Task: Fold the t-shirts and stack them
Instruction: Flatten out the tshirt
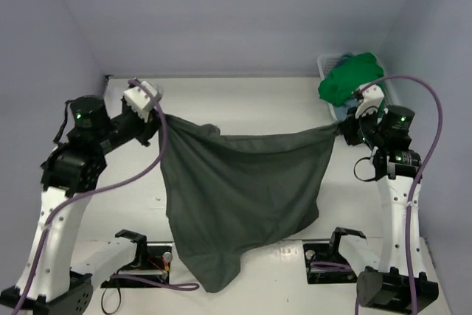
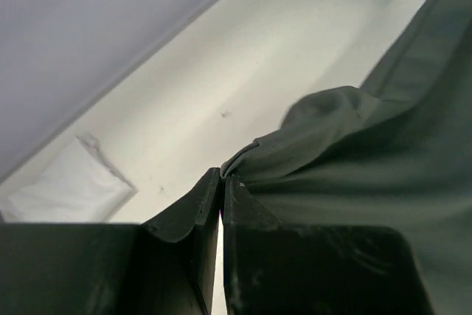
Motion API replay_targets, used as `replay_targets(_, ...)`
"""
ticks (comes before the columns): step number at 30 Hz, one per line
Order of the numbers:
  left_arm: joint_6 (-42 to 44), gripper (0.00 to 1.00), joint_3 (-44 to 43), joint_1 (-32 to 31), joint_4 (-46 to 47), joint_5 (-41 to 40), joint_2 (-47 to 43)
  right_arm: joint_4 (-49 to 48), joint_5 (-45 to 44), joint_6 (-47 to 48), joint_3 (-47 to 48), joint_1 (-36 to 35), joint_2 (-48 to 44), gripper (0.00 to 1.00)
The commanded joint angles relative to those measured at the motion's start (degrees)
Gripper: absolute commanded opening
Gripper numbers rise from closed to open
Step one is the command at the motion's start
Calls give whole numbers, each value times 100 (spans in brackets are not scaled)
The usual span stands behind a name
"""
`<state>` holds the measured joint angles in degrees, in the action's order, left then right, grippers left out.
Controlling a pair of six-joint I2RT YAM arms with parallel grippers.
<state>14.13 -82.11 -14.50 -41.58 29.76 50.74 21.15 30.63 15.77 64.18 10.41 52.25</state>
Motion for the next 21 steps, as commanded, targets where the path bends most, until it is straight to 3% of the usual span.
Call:
replay_targets(1, -566, 0, -436, 53, 1501, 1, 216, -841, 266, 21, -266, -4, -374, 0)
replay_targets(2, -630, 0, -629, 44, 1382, 334, 374, -153, 459, 153, -48, -48, -173, 0)
replay_targets(3, -674, 0, -866, -8, 1016, 599, 558, -50, 470, 172, 189, -48, -84, 0)
replay_targets(5, -859, 0, -1500, -9, 828, 463, 831, -442, 295, 137, -10, 22, -494, 0)
replay_targets(11, -1096, 0, -2080, 26, 643, 566, 753, 109, 374, 295, 103, 4, -619, 0)
replay_targets(21, -1808, 0, -3153, 325, 501, 1417, 1060, 293, 382, 383, -151, -83, -14, 0)
